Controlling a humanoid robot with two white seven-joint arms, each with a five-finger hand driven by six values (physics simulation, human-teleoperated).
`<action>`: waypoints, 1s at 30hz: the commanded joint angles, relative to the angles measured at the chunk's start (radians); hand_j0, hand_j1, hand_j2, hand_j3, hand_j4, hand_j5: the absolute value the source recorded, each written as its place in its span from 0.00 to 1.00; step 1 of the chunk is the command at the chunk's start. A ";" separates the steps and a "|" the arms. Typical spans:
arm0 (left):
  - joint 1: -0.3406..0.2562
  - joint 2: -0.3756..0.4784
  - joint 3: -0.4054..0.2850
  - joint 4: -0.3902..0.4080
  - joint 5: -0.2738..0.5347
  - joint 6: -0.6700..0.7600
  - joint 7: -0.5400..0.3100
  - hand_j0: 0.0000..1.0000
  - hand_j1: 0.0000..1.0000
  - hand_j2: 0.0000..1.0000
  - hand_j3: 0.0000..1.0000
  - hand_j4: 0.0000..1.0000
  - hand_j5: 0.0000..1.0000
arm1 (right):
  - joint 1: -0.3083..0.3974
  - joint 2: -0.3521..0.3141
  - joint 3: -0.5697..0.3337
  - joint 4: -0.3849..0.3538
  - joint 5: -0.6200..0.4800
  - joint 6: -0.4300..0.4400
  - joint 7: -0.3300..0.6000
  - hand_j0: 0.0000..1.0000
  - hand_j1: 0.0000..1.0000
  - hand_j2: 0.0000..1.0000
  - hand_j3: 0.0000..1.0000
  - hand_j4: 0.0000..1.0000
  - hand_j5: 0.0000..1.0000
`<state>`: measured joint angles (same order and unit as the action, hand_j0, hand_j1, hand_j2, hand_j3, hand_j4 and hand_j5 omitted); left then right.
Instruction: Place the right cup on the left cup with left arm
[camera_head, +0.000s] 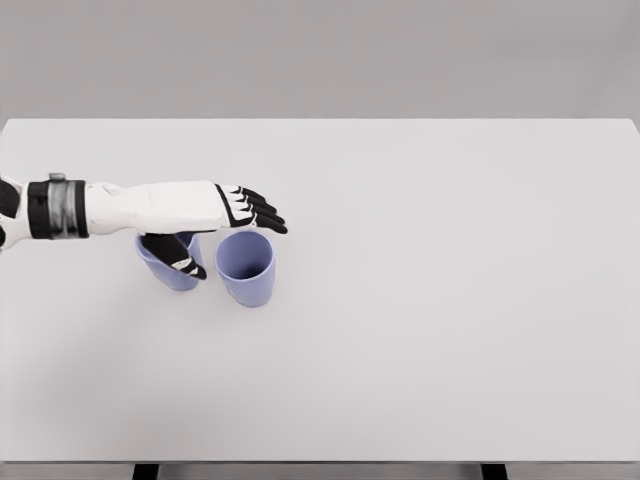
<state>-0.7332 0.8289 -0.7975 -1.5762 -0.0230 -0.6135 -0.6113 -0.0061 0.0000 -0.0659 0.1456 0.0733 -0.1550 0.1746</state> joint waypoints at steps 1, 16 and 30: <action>0.002 -0.028 0.001 0.033 -0.032 0.003 0.000 1.00 1.00 1.00 1.00 1.00 1.00 | 0.000 0.000 0.000 0.000 0.000 0.000 0.000 1.00 1.00 1.00 1.00 1.00 1.00; 0.026 -0.086 -0.025 0.085 -0.078 0.003 0.000 1.00 1.00 1.00 1.00 1.00 1.00 | 0.000 0.000 0.000 0.000 0.000 0.000 0.000 1.00 1.00 1.00 1.00 1.00 1.00; 0.043 -0.106 -0.015 0.105 -0.101 0.003 0.000 0.65 0.65 0.65 0.65 0.65 0.65 | 0.000 0.000 0.000 0.000 0.000 0.000 0.000 1.00 1.00 1.00 1.00 1.00 1.00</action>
<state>-0.6903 0.7205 -0.8172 -1.4703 -0.1280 -0.6106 -0.6120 -0.0061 0.0000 -0.0659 0.1456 0.0733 -0.1550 0.1746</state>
